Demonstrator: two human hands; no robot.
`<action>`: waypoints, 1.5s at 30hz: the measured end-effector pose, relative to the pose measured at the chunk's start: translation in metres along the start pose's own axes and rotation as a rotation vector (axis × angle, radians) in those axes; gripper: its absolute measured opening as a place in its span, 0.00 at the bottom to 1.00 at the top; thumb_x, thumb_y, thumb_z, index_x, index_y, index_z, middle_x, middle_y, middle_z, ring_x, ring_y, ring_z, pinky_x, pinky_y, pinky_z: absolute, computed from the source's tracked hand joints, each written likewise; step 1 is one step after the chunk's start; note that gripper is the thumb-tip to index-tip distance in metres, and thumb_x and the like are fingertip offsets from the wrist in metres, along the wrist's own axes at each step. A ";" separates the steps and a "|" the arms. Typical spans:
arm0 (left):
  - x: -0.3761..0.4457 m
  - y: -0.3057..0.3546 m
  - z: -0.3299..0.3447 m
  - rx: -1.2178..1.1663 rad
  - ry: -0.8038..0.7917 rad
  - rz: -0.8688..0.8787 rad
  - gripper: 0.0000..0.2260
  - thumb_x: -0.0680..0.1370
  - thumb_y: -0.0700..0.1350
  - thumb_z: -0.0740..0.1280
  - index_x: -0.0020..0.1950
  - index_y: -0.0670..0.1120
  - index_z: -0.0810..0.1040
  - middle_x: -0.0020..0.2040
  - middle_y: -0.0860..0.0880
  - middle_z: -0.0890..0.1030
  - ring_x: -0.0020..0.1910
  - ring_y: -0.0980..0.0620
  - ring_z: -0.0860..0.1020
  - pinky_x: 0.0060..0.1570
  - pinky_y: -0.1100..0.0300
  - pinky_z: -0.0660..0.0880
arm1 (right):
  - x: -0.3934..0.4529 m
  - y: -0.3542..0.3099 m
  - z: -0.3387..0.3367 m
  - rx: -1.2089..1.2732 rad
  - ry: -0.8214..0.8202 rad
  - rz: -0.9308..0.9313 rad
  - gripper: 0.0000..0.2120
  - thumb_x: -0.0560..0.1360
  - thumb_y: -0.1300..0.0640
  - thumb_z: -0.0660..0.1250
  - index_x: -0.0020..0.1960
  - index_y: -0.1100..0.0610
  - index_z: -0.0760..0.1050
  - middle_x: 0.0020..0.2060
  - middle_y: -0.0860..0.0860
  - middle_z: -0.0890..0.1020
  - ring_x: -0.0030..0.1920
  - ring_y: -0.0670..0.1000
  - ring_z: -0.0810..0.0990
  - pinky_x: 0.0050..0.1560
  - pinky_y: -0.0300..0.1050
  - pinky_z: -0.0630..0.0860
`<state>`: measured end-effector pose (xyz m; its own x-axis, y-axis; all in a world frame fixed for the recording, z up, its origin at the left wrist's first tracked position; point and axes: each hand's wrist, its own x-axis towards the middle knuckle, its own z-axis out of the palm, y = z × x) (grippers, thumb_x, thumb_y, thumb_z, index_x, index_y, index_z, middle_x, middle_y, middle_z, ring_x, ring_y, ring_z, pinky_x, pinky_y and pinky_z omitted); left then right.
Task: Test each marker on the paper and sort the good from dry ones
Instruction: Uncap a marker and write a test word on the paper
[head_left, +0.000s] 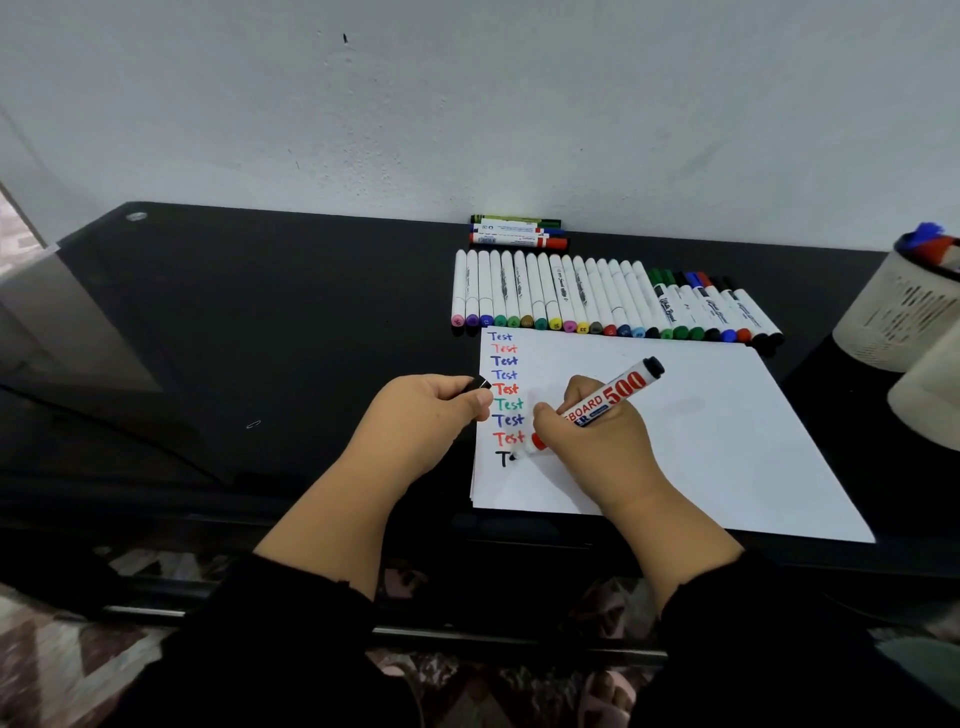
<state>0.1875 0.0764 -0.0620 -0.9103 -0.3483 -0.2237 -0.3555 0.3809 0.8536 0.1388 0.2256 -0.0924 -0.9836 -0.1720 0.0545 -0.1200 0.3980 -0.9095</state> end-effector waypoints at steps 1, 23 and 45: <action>0.000 0.000 0.000 -0.001 0.002 0.001 0.07 0.77 0.51 0.65 0.41 0.54 0.81 0.46 0.58 0.80 0.47 0.56 0.77 0.38 0.66 0.69 | 0.000 0.000 0.000 0.003 0.004 0.001 0.18 0.73 0.60 0.67 0.30 0.55 0.61 0.28 0.54 0.72 0.28 0.47 0.68 0.27 0.31 0.64; 0.002 -0.001 0.002 -0.002 -0.010 -0.002 0.05 0.77 0.51 0.65 0.50 0.55 0.80 0.44 0.60 0.80 0.46 0.60 0.77 0.35 0.68 0.65 | -0.002 0.004 0.000 0.089 0.076 -0.013 0.18 0.71 0.64 0.65 0.30 0.55 0.59 0.30 0.58 0.70 0.26 0.44 0.64 0.26 0.31 0.62; -0.002 -0.001 0.003 0.042 -0.061 -0.011 0.17 0.75 0.51 0.69 0.63 0.56 0.76 0.45 0.63 0.74 0.38 0.64 0.71 0.33 0.70 0.64 | 0.017 -0.001 -0.013 0.493 0.084 0.312 0.17 0.73 0.64 0.64 0.30 0.53 0.61 0.23 0.51 0.65 0.24 0.48 0.58 0.24 0.38 0.57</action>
<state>0.1891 0.0792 -0.0634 -0.9171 -0.3003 -0.2621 -0.3728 0.4134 0.8308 0.1209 0.2338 -0.0852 -0.9722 -0.0341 -0.2318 0.2333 -0.0514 -0.9710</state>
